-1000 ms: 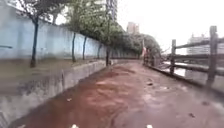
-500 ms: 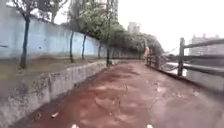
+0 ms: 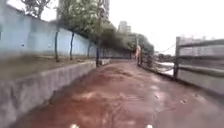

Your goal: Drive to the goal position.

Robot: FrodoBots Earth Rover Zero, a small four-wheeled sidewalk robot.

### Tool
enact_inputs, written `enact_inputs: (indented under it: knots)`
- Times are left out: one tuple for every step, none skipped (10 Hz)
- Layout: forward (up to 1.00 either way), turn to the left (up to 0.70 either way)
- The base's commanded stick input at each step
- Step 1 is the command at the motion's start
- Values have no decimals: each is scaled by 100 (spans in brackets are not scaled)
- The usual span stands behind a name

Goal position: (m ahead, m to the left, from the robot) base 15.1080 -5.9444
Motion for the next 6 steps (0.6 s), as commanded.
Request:
enact_inputs:
  knots:
    - [85, -30]
    - [85, -13]
    - [85, 2]
    - [85, 2]
    - [85, 2]
    - [85, 2]
